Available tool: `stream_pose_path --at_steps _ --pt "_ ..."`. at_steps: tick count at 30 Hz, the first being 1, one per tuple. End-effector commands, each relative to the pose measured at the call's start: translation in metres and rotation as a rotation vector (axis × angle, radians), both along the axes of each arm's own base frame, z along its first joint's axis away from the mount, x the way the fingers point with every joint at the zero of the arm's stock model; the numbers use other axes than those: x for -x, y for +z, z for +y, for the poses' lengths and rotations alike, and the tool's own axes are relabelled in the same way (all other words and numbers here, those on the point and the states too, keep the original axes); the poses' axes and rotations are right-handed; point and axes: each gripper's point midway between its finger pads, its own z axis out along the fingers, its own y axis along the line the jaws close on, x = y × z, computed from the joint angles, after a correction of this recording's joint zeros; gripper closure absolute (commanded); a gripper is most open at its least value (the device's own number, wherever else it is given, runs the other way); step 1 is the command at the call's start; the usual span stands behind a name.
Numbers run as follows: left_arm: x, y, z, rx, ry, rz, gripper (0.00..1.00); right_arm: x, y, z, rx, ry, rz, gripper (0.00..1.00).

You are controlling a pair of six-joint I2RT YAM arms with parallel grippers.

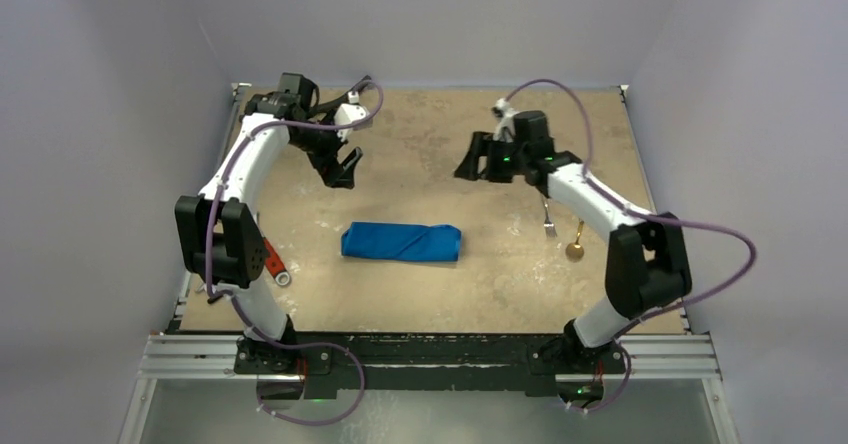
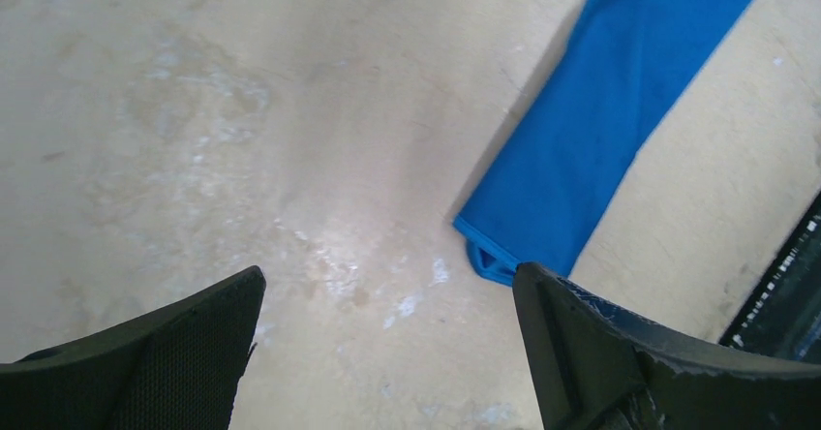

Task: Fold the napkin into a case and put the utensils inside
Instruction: Pick up the fork from the corner of the board.

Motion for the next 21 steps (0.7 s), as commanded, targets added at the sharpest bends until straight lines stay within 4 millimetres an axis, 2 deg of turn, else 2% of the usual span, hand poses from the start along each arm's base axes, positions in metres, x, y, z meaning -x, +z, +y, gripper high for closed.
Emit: stream_pose_path --at_steps 1,3,4,6,9,12,15,21 --pt "-0.031 0.016 0.023 -0.079 0.152 -0.049 0.01 -0.03 -0.019 -0.129 0.211 -0.474 0.043 0.23" --pt "-0.037 0.016 0.034 -0.103 0.156 -0.063 0.02 -0.032 -0.033 -0.168 0.267 -0.586 0.069 0.23" --pt "-0.043 0.017 0.041 -0.099 0.201 -0.066 0.01 -0.032 -0.039 -0.18 0.294 -0.621 0.076 0.23" --pt "-0.052 0.019 0.051 -0.072 0.256 -0.062 0.01 -0.032 -0.05 -0.197 0.346 -0.665 0.086 0.23" --pt "-0.054 0.022 0.064 -0.025 0.28 -0.037 0.01 -0.037 -0.072 -0.217 0.435 -0.708 0.122 0.27" --pt "-0.057 0.02 0.078 -0.067 0.333 -0.041 0.01 -0.041 -0.088 -0.226 0.453 -0.729 0.158 0.32" --pt "-0.057 0.026 0.079 -0.059 0.35 -0.074 0.01 -0.041 -0.101 -0.225 0.45 -0.722 0.187 0.33" --pt "-0.061 0.037 0.078 -0.041 0.375 -0.11 0.02 -0.021 -0.126 -0.219 0.444 -0.685 0.246 0.39"
